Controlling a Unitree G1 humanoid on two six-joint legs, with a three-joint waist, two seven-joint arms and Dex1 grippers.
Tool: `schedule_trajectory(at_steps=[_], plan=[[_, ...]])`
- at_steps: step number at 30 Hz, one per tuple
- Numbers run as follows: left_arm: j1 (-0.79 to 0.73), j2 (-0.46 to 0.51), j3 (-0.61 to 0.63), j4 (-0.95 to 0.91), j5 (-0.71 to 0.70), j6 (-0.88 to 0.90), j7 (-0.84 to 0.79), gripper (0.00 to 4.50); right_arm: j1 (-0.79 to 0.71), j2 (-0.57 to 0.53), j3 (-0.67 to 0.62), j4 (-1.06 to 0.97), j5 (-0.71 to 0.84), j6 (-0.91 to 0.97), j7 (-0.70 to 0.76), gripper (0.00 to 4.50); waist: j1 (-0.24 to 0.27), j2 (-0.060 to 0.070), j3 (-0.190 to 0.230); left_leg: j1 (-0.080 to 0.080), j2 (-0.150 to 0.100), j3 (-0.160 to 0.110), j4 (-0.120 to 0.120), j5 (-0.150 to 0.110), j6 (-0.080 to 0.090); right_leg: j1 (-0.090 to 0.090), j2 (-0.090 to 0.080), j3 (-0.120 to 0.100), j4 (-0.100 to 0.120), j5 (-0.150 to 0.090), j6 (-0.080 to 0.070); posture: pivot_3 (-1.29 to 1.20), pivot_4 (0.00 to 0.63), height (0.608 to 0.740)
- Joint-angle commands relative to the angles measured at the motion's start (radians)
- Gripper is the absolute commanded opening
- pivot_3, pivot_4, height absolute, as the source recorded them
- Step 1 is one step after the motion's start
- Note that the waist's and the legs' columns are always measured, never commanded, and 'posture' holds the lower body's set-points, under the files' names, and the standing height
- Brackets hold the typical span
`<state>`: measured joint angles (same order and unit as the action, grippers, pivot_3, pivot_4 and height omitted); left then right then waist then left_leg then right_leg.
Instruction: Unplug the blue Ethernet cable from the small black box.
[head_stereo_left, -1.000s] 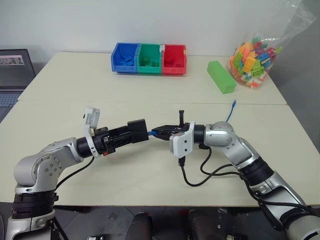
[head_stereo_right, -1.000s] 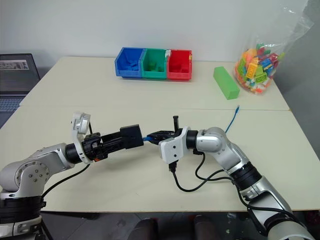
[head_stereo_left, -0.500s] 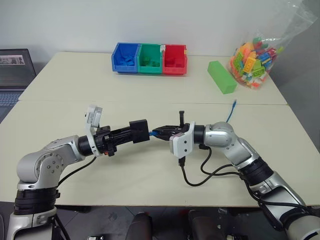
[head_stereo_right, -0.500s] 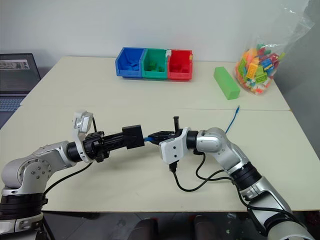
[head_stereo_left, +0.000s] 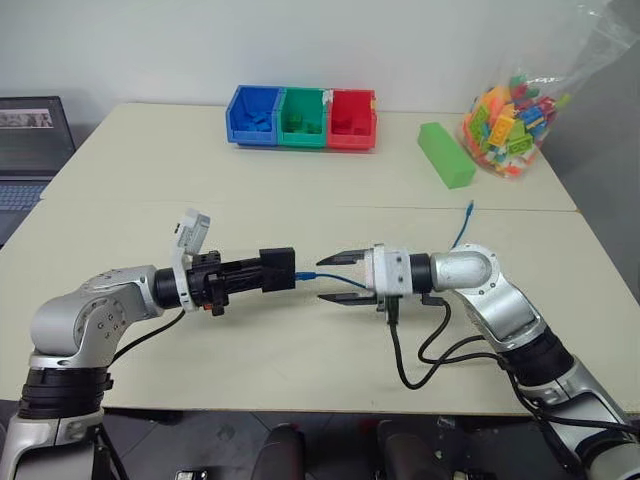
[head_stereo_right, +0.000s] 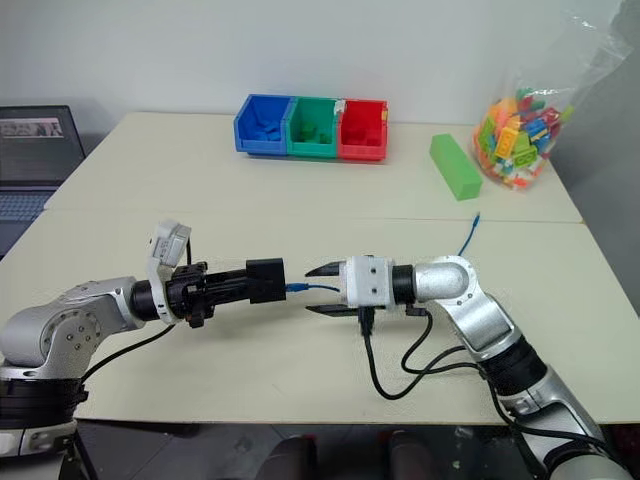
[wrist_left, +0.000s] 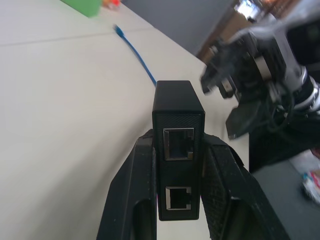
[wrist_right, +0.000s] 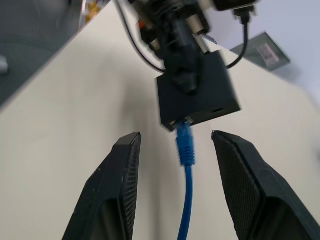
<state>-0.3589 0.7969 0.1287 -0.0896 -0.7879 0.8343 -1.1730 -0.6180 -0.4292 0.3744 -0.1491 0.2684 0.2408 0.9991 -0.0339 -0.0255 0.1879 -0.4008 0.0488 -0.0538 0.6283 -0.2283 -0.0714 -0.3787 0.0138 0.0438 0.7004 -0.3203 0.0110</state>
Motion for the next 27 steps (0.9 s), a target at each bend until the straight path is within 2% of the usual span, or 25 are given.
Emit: schedule_trajectory(at_steps=[1,5,11,27], plan=[[-0.017,0.024,-0.02,-0.061,0.008,-0.035,-0.05,0.8,-0.013,0.025,-0.065,-0.057,0.147,0.254,-0.028,2.39,0.001,0.0,0.0,0.0,0.0,0.0,0.0,0.0,0.0,0.0,0.0,0.0,0.0,0.0,0.0,0.0,0.15,0.74],[-0.04,0.021,-0.02,-0.069,-0.001,-0.027,-0.051,0.8,-0.015,0.036,-0.08,-0.071,0.224,0.399,-0.025,2.39,0.001,0.0,0.0,-0.001,-0.001,0.0,0.0,0.0,0.0,0.0,0.0,0.0,-0.001,0.0,0.0,0.0,0.15,0.74],[-0.055,0.023,-0.015,-0.071,-0.008,-0.019,-0.049,0.8,-0.011,0.043,-0.098,-0.074,0.3,0.52,-0.018,2.39,0.001,0.0,0.0,-0.001,-0.001,0.001,0.0,0.0,0.0,-0.001,0.001,0.0,-0.001,0.0,0.001,0.0,0.15,0.74],[-0.06,0.015,-0.005,-0.082,-0.024,-0.007,-0.035,0.8,-0.017,0.102,-0.112,0.006,0.311,0.567,-0.037,2.39,0.001,0.0,0.0,-0.001,-0.001,0.001,0.0,0.0,0.0,-0.001,0.001,0.0,-0.001,-0.001,0.001,0.0,0.15,0.74]])
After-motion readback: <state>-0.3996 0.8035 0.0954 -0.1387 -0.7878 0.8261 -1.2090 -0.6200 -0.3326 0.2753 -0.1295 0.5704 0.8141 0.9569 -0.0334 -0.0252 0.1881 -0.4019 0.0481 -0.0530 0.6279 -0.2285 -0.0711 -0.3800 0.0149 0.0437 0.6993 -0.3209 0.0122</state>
